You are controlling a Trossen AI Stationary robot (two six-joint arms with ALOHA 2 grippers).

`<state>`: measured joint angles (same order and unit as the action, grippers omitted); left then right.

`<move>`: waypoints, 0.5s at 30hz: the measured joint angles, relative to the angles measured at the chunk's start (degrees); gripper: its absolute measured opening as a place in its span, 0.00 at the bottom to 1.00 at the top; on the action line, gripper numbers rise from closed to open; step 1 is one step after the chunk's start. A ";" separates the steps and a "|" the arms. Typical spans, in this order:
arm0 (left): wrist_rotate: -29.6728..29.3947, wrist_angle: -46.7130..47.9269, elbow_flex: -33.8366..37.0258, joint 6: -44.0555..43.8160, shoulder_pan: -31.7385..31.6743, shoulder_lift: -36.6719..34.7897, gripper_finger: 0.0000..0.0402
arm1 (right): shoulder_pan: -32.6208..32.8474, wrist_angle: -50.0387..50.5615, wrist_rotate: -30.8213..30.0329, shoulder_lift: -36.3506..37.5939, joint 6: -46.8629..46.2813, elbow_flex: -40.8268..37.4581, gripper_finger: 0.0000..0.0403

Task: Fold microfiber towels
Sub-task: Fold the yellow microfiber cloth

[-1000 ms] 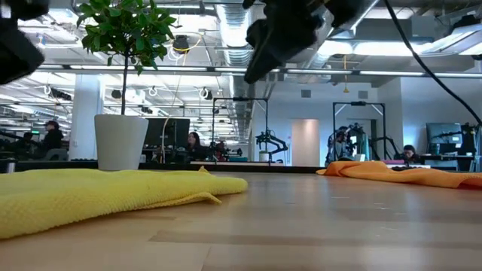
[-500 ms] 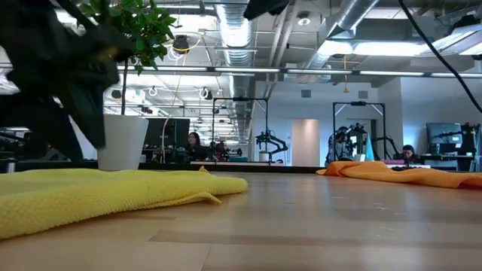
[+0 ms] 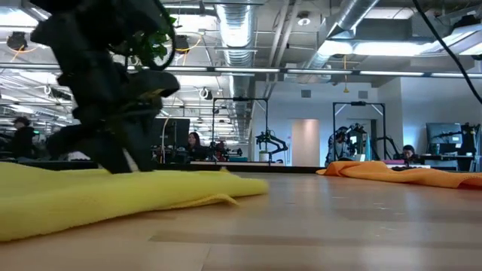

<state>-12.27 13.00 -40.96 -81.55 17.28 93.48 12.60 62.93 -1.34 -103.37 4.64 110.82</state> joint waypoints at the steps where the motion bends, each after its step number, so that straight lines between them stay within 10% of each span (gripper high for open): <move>1: -0.44 -1.49 0.07 1.46 -0.77 0.17 0.37 | 0.00 0.64 0.00 0.00 -0.15 0.48 0.21; 15: 1.09 -6.68 0.53 14.95 -12.59 -3.45 0.37 | -0.49 2.44 -0.06 0.02 0.27 3.30 0.21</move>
<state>-11.18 6.32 -40.42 -66.60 4.70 90.03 12.11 65.37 -1.41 -103.35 4.91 114.13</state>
